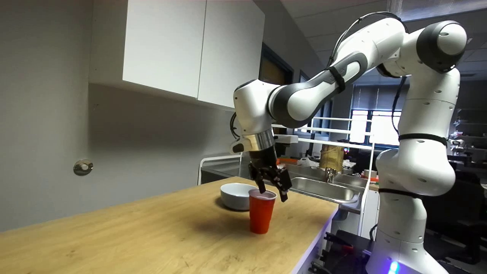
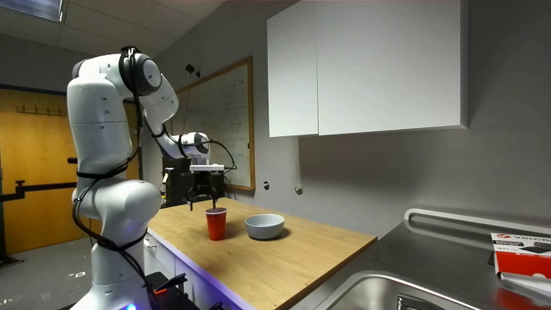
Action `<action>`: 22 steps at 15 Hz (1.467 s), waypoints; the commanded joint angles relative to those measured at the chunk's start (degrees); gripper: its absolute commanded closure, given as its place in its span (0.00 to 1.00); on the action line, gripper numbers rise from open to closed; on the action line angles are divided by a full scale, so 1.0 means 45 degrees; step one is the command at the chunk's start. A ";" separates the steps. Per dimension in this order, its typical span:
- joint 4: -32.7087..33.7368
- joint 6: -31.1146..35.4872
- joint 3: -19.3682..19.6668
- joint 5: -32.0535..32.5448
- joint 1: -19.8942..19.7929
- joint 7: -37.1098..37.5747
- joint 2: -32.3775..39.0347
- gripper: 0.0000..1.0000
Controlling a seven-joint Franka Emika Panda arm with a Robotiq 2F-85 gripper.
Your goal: Pour the things in the cup into the bowl
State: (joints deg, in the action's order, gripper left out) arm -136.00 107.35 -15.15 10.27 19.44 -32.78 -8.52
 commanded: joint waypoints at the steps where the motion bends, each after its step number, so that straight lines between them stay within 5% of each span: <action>1: 0.0787 -0.0147 0.0404 -0.0299 -0.0363 -0.1492 0.0745 0.00; 9: 0.1935 -0.0773 0.0548 -0.0846 -0.1097 -0.2674 0.2277 0.00; 14: 0.2315 -0.1674 0.0584 -0.2112 -0.1418 -0.0954 0.2531 0.00; 16: 0.2294 -0.1428 0.0606 -0.2335 -0.1524 -0.0499 0.2487 0.27; 22: 0.2462 -0.1221 0.0747 -0.2611 -0.1828 -0.0018 0.2487 0.73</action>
State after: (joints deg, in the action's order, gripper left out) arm -126.24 101.99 -12.35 -0.42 11.97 -34.13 2.55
